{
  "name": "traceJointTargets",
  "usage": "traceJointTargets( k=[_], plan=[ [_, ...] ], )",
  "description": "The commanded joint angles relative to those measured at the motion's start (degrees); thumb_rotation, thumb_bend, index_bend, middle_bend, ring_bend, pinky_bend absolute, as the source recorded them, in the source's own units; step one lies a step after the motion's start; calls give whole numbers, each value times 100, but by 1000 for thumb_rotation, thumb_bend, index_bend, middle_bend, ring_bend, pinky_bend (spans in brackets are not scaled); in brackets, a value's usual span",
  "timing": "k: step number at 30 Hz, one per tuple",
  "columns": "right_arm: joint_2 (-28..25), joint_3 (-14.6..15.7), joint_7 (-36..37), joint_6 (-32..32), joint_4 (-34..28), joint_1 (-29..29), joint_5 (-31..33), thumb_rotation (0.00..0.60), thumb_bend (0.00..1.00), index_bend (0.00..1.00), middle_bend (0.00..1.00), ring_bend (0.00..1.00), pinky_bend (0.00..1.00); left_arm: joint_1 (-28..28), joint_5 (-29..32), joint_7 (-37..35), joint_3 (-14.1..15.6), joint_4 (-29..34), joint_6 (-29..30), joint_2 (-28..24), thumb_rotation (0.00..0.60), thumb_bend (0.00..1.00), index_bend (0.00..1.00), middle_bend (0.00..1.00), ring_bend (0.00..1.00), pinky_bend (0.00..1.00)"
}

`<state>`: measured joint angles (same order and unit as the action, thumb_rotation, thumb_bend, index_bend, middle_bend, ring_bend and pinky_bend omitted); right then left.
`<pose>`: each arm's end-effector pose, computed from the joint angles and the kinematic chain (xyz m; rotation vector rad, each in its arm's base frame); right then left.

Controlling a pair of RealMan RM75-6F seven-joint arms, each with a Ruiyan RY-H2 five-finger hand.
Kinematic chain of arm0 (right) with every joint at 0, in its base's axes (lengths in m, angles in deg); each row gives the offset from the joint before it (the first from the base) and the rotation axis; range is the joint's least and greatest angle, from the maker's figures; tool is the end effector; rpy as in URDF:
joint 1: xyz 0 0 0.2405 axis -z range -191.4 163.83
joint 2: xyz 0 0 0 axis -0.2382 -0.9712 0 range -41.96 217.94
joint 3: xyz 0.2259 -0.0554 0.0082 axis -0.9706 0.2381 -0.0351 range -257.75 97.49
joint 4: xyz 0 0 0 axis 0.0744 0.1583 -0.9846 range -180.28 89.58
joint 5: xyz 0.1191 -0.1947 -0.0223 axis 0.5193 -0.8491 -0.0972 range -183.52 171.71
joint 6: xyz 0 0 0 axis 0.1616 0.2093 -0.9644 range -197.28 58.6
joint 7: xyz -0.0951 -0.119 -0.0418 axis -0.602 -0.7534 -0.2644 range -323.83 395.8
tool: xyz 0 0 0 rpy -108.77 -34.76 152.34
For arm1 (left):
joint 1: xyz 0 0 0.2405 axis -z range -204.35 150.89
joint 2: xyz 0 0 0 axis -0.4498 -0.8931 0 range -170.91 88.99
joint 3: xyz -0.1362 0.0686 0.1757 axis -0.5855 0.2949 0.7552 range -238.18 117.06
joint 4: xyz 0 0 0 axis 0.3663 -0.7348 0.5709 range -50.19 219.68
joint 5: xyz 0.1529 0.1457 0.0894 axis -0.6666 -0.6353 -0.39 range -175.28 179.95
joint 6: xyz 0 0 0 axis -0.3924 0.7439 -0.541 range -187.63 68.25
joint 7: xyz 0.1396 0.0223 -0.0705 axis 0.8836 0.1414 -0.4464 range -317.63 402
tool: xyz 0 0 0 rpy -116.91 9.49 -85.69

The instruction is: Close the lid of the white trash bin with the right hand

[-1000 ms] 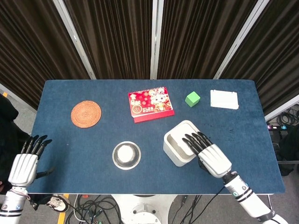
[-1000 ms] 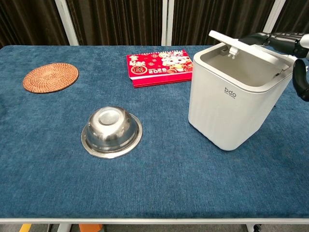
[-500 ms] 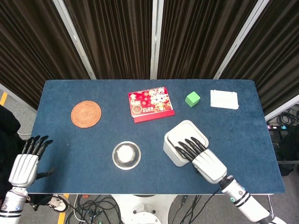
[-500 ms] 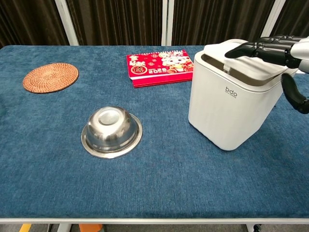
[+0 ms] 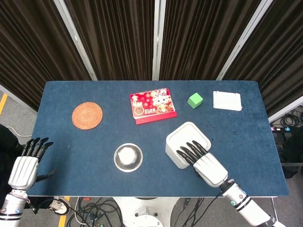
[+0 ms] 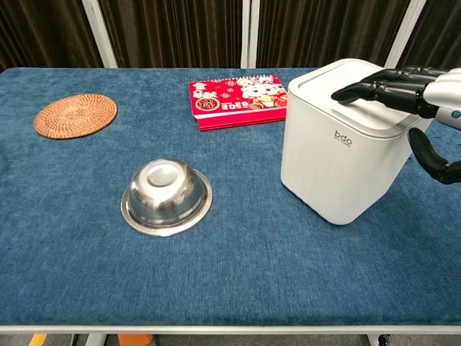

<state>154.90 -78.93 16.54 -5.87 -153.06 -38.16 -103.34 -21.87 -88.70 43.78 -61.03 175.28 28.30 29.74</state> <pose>-0.1497 -0.2152 0.0289 2.1115 -0.6854 0.9666 -0.2775 0.1840 0.0953 -1.4380 -0.9034 -1.0015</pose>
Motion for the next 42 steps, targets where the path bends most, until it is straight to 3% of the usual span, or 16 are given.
traceJointTargets(
  k=[1,6,16,21,24,27,31,33,35,42],
  plan=[
    [49,38,-4,-48,45,5,51,600,801,0,203,0,0,-6,3,-12,1,-8,7,2,600,0,186,110,43,82],
    [136,68,-16,15,112,34,33,600,801,0,214,0,0,-11,8,-26,-6,-22,18,3,600,0,185,110,43,82],
    [-169,-100,486,1533,174,500,-562,600,770,0,122,0,0,-18,-10,-10,-13,-24,48,11,600,0,186,110,43,82],
    [-317,68,800,2116,538,1018,-338,600,745,0,85,0,0,-24,-7,31,-17,14,61,12,600,0,186,111,43,82],
    [-377,149,1131,2303,1012,1408,226,600,721,0,43,0,0,-24,-24,68,-16,46,70,-1,600,0,186,110,43,82],
    [-364,114,1352,2416,1424,1712,785,600,619,0,5,0,0,-19,-28,115,-31,76,79,-6,600,0,186,110,43,82],
    [-373,-22,1264,2356,1714,2047,1695,600,250,0,0,0,0,-27,5,217,-95,7,150,94,600,0,186,110,43,82],
    [-341,-98,1137,2399,1768,2111,1861,600,124,0,0,0,0,-28,54,197,-114,-64,140,154,600,0,186,110,43,82],
    [-292,-172,1146,2475,1811,2138,1861,600,73,0,0,0,0,-30,73,202,-115,-107,129,189,600,0,186,110,43,82],
    [-58,-304,1458,2857,2137,2133,1310,600,66,0,0,0,0,-66,54,261,-121,-98,214,218,600,0,186,111,43,82]
  ],
)
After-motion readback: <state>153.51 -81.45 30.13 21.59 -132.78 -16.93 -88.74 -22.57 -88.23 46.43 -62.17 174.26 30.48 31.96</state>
